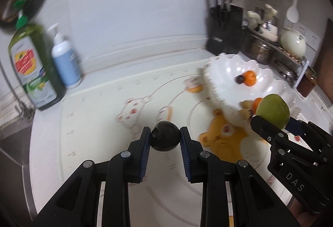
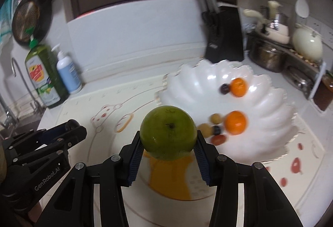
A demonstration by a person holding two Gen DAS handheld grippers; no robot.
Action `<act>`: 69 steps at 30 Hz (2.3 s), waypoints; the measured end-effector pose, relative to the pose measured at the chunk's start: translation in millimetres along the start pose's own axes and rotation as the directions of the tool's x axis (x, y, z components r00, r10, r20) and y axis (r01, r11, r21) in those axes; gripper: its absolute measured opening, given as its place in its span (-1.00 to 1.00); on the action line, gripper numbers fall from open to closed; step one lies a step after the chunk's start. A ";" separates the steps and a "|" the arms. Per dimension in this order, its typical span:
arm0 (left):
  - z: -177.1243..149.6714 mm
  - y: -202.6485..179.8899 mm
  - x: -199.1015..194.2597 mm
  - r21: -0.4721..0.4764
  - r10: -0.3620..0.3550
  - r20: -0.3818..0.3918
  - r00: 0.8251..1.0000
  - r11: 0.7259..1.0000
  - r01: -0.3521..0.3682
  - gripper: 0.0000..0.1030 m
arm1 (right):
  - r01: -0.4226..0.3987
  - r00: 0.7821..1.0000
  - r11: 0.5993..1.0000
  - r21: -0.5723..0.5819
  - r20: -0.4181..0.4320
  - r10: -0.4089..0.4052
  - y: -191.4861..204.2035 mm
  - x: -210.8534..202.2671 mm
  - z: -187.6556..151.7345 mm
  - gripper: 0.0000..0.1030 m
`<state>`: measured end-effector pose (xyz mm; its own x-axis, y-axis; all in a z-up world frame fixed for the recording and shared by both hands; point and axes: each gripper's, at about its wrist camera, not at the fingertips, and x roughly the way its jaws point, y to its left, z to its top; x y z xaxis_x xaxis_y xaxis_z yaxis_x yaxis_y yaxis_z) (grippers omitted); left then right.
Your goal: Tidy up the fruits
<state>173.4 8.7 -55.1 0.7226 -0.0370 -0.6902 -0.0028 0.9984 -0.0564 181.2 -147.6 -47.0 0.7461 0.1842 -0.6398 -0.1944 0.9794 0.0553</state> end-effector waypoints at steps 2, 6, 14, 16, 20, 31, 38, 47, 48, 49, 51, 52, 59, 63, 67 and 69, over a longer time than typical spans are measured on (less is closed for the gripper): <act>7.3 -16.6 -0.6 0.020 -0.018 0.010 1.000 1.000 0.018 -0.45 | 0.020 1.000 1.000 0.015 0.013 -0.020 -14.5 -6.5 3.2 -0.07; 18.0 -41.6 -2.8 0.048 -0.041 0.028 0.999 0.998 0.040 -0.45 | 0.060 0.998 0.997 0.041 0.034 -0.061 -40.8 -17.4 8.4 -0.07; 39.6 -85.6 -2.4 0.096 -0.073 0.061 0.995 0.993 0.067 -0.45 | 0.117 0.991 0.989 0.091 0.051 -0.122 -85.3 -28.8 15.4 -0.07; 43.4 -93.3 -0.4 0.106 -0.076 0.065 0.995 0.992 0.069 -0.45 | 0.128 0.990 0.987 0.100 0.050 -0.133 -94.4 -28.8 16.8 -0.07; 48.9 -105.8 6.3 0.119 -0.081 0.068 0.994 0.990 0.073 -0.45 | 0.152 0.986 0.982 0.116 0.052 -0.159 -109.5 -27.5 19.0 -0.07; 55.8 -122.8 33.5 0.136 -0.067 0.050 0.996 0.989 0.060 -0.44 | 0.178 0.983 0.976 0.124 0.020 -0.182 -131.2 -7.8 17.8 -0.07; 57.1 -128.2 49.4 0.144 -0.047 0.038 0.998 0.989 0.042 -0.43 | 0.175 0.985 0.975 0.137 -0.012 -0.175 -140.6 7.4 16.0 -0.06; 53.1 -126.2 51.7 0.139 -0.015 0.044 0.999 0.990 0.009 0.27 | 0.222 0.974 0.965 0.136 0.000 -0.224 -142.4 8.5 15.6 0.60; 53.1 -125.7 51.4 0.137 -0.010 0.045 0.999 0.991 0.004 0.28 | 0.234 0.972 0.963 0.137 0.007 -0.237 -142.4 6.6 16.2 0.64; 52.8 -124.7 50.6 0.134 0.000 0.048 0.999 0.991 -0.007 0.29 | 0.243 0.969 0.960 0.138 0.013 -0.247 -142.5 4.6 16.8 0.65; 52.6 -123.5 50.2 0.133 0.013 0.048 0.999 0.991 -0.019 0.39 | 0.261 0.964 0.955 0.139 0.016 -0.265 -142.0 2.0 17.8 0.70; 52.3 -122.4 49.5 0.130 0.020 0.048 0.999 0.991 -0.027 0.50 | 0.265 0.963 0.954 0.141 0.017 -0.270 -142.0 1.2 18.1 0.74; 51.9 -116.5 37.6 0.110 0.043 0.074 0.996 0.993 -0.051 0.71 | 0.297 0.952 0.942 0.158 0.029 -0.305 -140.8 -8.0 18.8 0.83; 49.4 -114.4 28.6 0.102 0.047 0.079 0.996 0.993 -0.055 0.72 | 0.296 0.951 0.940 0.171 0.041 -0.307 -139.4 -16.1 18.4 0.83; 44.7 -110.4 20.0 0.090 0.040 0.077 0.996 0.995 -0.047 0.72 | 0.289 0.952 0.941 0.175 0.056 -0.302 -134.9 -25.7 17.0 0.83; 41.5 -107.0 14.9 0.080 0.034 0.074 0.997 0.996 -0.040 0.74 | 0.283 0.953 0.943 0.174 0.059 -0.297 -131.7 -28.9 16.3 0.83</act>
<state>213.1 -96.9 -29.4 0.7716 0.0000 -0.6361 0.0237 0.9993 0.0287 195.6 -280.5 -23.3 0.8065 -0.1100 -0.5810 0.1381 0.9904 0.0043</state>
